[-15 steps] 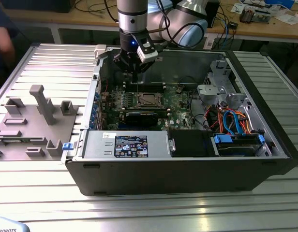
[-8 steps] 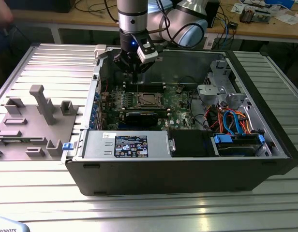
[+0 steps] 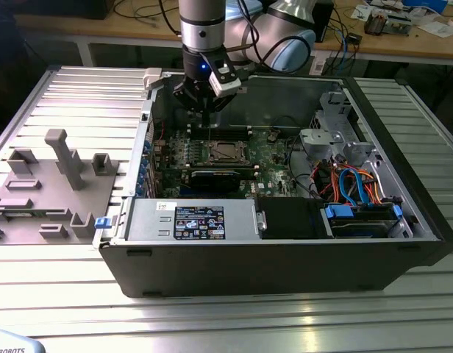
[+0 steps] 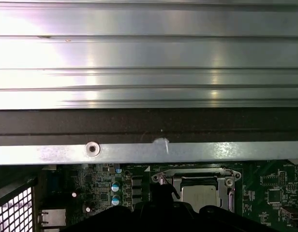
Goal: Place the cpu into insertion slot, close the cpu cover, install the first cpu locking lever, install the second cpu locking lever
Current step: 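Install the first cpu locking lever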
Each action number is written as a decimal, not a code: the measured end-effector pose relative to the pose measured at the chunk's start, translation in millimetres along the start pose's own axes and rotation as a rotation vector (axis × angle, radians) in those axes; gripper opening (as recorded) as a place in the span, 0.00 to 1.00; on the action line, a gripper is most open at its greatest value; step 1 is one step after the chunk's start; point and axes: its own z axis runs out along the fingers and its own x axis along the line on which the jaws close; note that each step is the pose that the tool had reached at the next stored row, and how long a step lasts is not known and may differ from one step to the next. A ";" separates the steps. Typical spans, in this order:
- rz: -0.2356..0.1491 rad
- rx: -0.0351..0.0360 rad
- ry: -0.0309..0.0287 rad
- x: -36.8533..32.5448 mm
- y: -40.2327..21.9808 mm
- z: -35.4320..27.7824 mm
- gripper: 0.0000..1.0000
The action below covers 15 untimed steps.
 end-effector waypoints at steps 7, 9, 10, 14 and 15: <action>0.000 0.0001 0.0002 -3.8 0.0 0.7 0.11; 0.000 0.0002 0.0002 -3.8 0.1 0.7 0.11; 0.000 0.0002 0.0002 -3.8 0.1 0.8 0.11; 0.000 -0.0001 0.0001 -3.8 0.1 4.4 0.11; 0.001 -0.0015 0.0001 -3.8 0.2 5.9 0.11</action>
